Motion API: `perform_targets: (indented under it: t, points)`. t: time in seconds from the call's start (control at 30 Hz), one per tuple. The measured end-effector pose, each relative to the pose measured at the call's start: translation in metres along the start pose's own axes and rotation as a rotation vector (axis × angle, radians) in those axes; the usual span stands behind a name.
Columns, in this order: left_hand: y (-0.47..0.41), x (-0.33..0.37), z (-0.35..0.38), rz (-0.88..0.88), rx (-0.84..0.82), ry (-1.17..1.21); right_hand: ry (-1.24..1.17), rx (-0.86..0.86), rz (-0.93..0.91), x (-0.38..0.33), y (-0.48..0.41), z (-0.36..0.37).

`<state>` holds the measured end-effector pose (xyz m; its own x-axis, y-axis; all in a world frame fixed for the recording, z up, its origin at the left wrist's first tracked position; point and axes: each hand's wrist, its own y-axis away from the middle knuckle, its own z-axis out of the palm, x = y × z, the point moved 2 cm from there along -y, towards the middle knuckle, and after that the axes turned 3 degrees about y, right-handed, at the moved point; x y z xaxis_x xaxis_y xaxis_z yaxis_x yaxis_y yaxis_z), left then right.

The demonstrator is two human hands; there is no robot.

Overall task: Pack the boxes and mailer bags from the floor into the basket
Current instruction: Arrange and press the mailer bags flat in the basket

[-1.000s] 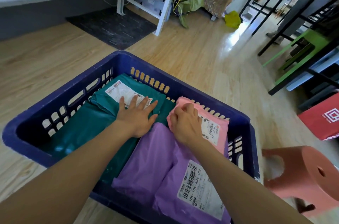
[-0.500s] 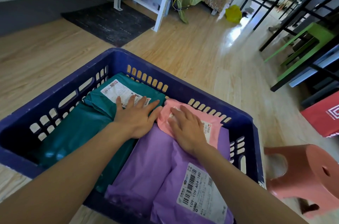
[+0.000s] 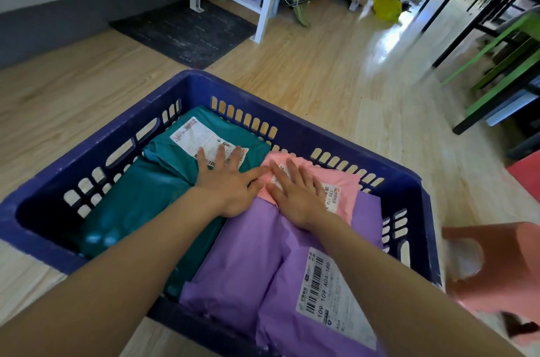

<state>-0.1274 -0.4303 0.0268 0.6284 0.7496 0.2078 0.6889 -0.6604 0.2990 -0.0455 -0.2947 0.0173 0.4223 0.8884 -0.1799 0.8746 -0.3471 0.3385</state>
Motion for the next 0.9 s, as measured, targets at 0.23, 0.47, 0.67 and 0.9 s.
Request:
perform_targets:
  t: [0.23,0.47,0.67,0.9]
  points:
    - [0.006,-0.002,-0.005,0.016,-0.002,0.109,-0.401,0.388,-0.072,-0.012,0.045,-0.019]
    - [0.021,-0.002,-0.016,0.042,0.010,0.277,-0.227,0.345,-0.200,-0.021,0.062,-0.018]
    - [0.038,-0.014,-0.023,0.123,0.010,0.194,-0.202,0.403,-0.262,-0.028,0.070,-0.017]
    - [0.044,-0.020,-0.024,0.155,-0.091,0.016,-0.043,0.323,-0.173,-0.036,0.067,-0.014]
